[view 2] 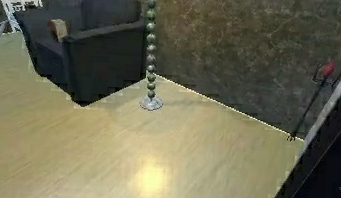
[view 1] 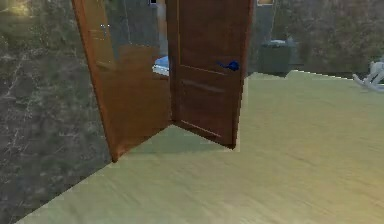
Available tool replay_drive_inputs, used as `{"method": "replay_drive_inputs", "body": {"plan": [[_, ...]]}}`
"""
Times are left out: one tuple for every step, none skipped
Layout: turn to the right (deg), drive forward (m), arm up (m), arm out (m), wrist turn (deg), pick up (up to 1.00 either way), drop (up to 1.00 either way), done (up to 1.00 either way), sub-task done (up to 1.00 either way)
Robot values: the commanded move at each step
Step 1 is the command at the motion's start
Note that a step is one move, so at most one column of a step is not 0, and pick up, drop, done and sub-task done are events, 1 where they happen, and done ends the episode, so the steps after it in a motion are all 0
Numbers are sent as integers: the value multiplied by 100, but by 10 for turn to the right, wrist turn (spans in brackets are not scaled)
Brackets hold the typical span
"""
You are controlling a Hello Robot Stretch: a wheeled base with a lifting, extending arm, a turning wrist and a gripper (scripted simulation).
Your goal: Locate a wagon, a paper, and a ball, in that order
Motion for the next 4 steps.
{"method": "replay_drive_inputs", "body": {"plan": [[0, 100, 0, 0, 0, 0, 0, 0, 0], [-60, 0, 0, 0, 0, 0, 0, 0, 0], [0, 35, 0, 0, 0, 0, 0, 0, 0], [-120, 0, 0, 0, 0, 0, 0, 0, 0]]}}
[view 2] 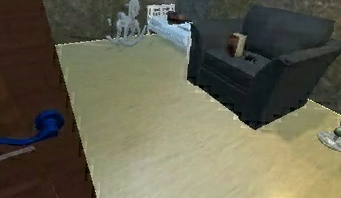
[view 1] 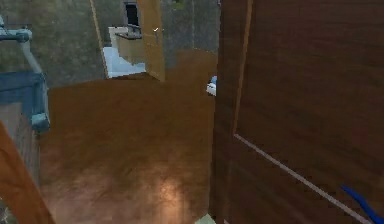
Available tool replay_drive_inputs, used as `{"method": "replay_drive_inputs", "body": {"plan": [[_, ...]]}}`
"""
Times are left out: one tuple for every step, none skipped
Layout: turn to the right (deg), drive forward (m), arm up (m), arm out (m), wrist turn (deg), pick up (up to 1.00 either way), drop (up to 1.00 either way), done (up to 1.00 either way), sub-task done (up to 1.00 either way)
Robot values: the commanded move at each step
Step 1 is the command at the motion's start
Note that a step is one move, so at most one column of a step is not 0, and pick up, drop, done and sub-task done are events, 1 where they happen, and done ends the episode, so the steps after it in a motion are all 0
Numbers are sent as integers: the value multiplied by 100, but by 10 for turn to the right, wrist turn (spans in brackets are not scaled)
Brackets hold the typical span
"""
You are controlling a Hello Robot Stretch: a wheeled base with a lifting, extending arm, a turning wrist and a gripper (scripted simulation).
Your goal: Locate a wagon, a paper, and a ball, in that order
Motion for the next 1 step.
{"method": "replay_drive_inputs", "body": {"plan": [[0, 55, 0, 0, 0, 0, 0, 0, 0]]}}
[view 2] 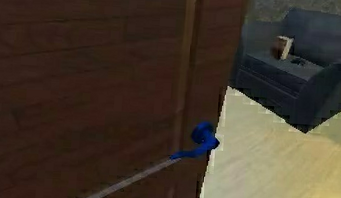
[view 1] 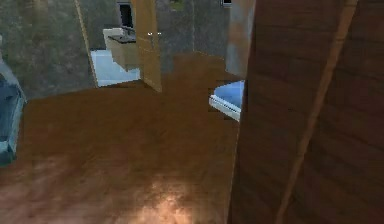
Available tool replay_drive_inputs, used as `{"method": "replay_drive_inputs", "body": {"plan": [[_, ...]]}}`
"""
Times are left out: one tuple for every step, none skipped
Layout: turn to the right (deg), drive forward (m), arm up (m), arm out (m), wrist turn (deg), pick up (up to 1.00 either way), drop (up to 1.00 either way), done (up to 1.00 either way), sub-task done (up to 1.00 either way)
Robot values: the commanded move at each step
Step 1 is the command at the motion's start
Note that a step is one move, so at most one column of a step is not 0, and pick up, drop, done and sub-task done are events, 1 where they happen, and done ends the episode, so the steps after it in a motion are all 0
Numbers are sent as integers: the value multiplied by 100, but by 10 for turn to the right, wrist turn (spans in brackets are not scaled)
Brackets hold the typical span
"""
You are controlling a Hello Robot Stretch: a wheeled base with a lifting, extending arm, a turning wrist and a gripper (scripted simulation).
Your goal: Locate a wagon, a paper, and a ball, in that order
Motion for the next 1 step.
{"method": "replay_drive_inputs", "body": {"plan": [[-300, 0, 0, 0, 0, 0, 0, 0, 0]]}}
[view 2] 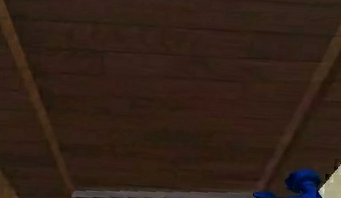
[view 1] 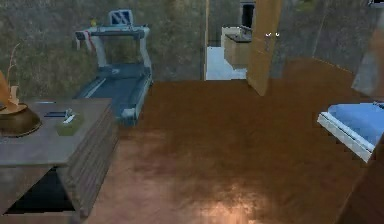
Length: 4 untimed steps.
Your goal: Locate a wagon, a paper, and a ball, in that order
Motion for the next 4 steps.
{"method": "replay_drive_inputs", "body": {"plan": [[0, 60, 0, 0, 0, 0, 0, 0, 0], [-450, 0, 0, 0, 0, 0, 0, 0, 0], [-450, 0, 0, 0, 0, 0, 0, 0, 0], [-150, 0, 0, 0, 0, 0, 0, 0, 0]]}}
